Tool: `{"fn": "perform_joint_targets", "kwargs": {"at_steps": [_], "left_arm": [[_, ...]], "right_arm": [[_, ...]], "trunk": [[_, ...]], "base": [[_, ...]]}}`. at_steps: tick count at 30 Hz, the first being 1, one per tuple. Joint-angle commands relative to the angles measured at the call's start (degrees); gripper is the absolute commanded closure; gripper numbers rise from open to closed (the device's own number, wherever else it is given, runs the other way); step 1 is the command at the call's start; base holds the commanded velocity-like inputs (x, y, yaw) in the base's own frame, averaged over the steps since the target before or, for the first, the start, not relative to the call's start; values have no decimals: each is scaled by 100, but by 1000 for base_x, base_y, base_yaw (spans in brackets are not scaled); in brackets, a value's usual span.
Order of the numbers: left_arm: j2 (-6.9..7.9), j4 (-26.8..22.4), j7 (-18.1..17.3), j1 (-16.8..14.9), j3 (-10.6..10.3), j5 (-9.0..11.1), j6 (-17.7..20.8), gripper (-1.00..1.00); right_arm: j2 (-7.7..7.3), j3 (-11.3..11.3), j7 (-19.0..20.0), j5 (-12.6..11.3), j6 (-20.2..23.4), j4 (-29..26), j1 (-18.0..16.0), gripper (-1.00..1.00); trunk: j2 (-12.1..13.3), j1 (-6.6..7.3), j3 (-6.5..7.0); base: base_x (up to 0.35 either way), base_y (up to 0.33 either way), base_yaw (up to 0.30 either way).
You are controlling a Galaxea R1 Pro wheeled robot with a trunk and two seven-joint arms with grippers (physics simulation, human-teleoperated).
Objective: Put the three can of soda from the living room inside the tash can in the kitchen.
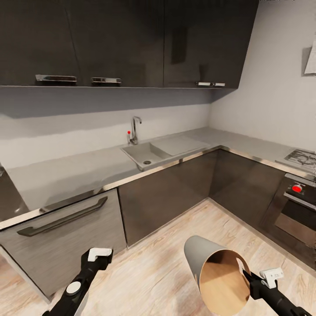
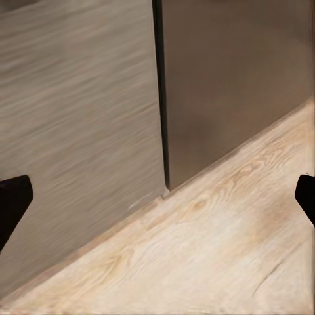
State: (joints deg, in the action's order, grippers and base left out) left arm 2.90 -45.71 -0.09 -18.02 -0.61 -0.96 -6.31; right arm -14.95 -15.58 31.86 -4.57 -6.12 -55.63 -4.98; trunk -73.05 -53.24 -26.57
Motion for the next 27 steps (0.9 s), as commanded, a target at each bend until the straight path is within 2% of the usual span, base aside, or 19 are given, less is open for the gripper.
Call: {"fn": "perform_joint_targets", "kwargs": {"at_steps": [1,18,27], "left_arm": [[0,0,0,0,0,0,0,-100],[0,64,0,0,0,-3,-1,-100],[0,70,0,0,0,-1,-5,-100]], "right_arm": [[1,-5,31,-62,5,-11,-3,100],[11,-1,-2,-86,5,-7,-3,100],[39,3,-12,-56,5,0,-3,100]], "trunk": [[0,0,1],[0,0,1],[0,0,21]], "base": [[-320,0,0],[-325,0,1],[-326,0,171]]}}
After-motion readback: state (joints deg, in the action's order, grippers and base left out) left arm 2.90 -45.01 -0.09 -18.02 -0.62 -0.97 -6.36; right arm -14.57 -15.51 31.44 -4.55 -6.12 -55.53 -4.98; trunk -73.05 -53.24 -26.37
